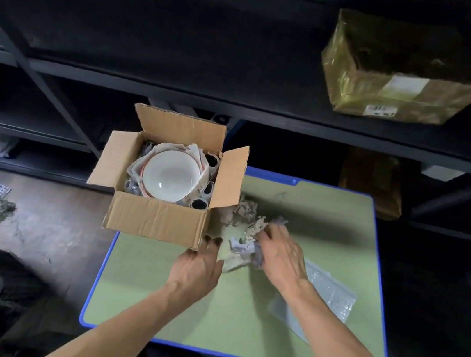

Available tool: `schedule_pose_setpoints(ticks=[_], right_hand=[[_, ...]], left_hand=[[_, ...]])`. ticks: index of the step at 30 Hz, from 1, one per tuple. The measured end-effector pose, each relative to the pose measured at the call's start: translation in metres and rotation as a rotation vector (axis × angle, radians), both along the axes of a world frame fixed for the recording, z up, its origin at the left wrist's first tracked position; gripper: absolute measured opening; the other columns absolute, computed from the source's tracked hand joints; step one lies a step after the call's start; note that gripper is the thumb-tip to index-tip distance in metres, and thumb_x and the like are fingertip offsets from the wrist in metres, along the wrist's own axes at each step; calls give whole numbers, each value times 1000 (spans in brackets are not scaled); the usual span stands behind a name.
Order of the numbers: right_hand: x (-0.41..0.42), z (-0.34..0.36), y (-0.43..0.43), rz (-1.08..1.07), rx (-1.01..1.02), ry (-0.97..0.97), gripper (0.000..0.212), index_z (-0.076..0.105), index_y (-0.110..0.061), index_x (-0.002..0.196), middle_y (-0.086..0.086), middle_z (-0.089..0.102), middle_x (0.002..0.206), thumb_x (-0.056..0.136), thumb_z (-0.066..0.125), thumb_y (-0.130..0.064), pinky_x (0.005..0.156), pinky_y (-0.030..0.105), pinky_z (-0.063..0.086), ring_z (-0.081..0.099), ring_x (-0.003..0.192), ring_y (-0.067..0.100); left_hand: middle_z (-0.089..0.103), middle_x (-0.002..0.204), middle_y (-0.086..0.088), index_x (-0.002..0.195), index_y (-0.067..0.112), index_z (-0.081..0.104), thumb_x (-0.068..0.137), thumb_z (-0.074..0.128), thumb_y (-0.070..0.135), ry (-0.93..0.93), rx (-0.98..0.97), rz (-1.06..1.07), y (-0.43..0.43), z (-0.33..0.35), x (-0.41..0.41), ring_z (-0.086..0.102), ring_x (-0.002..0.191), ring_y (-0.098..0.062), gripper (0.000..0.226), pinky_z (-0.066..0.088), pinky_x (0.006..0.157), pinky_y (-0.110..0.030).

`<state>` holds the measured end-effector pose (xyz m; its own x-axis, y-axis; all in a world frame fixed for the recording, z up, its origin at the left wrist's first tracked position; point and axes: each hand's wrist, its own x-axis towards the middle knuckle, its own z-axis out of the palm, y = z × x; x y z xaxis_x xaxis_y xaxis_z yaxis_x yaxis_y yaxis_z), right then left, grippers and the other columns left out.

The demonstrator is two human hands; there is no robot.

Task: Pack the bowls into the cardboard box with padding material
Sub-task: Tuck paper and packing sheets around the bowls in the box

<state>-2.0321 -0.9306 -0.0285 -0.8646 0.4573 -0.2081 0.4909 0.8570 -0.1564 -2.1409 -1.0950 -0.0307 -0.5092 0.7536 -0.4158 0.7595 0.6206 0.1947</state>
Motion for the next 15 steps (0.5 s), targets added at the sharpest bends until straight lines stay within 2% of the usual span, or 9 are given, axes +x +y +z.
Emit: schedule_pose_setpoints(ticks=[4, 7, 9, 15], right_hand=[[17, 2, 8, -64, 55, 104, 35, 69, -10, 87, 8, 60, 90, 56, 78, 3, 51, 33, 43, 56, 79, 29], [30, -2, 14, -84, 95, 171, 38, 69, -7, 93, 9, 61, 92, 59, 69, 12, 52, 34, 42, 55, 80, 31], [38, -9, 17, -120, 96, 166, 41, 69, -9, 92, 7, 60, 92, 58, 70, 15, 52, 33, 43, 54, 81, 30], [55, -14, 14, -159, 34, 124, 41, 69, -14, 96, 4, 58, 97, 65, 67, 12, 52, 28, 33, 55, 83, 27]], left_hand=[[43, 146, -6, 156, 18, 17, 106, 24, 50, 91, -80, -81, 13, -12, 1, 50, 126, -22, 60, 46, 97, -35], [57, 126, -3, 143, 20, 32, 102, 34, 56, 39, -97, -69, 26, -14, 0, 58, 111, -21, 54, 51, 83, -35], [59, 117, -2, 132, 21, 41, 101, 41, 54, -40, -78, -27, 31, -17, 0, 61, 103, -24, 46, 51, 79, -38], [59, 115, -3, 125, 22, 45, 101, 43, 46, -39, -25, -55, 36, -26, 4, 64, 95, -24, 34, 51, 76, -35]])
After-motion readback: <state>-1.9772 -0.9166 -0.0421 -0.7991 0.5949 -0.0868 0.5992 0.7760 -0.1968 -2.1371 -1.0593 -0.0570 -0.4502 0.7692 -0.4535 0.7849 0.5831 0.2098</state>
